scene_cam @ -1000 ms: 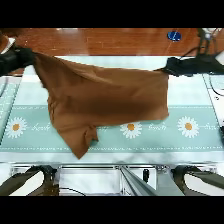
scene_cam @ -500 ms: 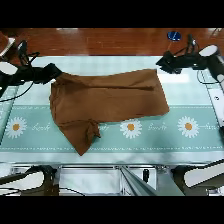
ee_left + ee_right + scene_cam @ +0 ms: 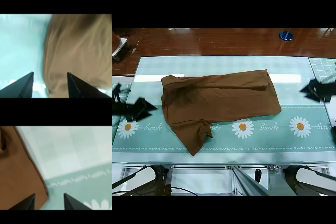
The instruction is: Fold the shirts.
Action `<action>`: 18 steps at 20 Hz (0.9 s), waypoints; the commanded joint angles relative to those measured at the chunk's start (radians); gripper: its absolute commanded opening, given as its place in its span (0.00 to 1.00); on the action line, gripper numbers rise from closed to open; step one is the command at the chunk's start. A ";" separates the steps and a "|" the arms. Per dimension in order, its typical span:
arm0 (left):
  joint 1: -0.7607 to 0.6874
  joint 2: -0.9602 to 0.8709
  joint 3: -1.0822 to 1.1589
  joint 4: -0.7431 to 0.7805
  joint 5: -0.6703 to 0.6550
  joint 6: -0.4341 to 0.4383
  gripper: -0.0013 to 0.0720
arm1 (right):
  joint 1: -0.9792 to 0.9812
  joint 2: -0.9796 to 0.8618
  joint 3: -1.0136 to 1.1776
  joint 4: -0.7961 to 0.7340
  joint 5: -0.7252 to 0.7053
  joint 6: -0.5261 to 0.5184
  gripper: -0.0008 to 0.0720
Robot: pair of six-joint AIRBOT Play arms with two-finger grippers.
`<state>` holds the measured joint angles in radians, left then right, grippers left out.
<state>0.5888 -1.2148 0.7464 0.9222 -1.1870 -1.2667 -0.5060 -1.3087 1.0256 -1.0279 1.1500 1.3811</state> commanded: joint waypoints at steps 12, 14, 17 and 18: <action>-0.170 0.006 -0.334 -0.296 0.217 0.156 0.68 | -0.039 0.221 -0.405 0.185 -0.063 -0.117 0.58; -0.214 -0.002 -0.333 -0.317 0.254 0.156 0.09 | -0.039 0.221 -0.405 0.184 -0.064 -0.109 0.58; -0.221 -0.002 -0.324 -0.321 0.261 0.159 0.04 | -0.039 0.209 -0.405 0.174 -0.076 -0.098 0.58; -0.221 -0.002 -0.320 -0.321 0.260 0.159 0.04 | -0.039 0.183 -0.405 0.174 -0.070 -0.089 0.58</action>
<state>0.3893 -1.2121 0.4206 0.6193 -0.9577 -1.1130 -0.5446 -1.1004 0.6224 -0.8505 1.0813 1.2755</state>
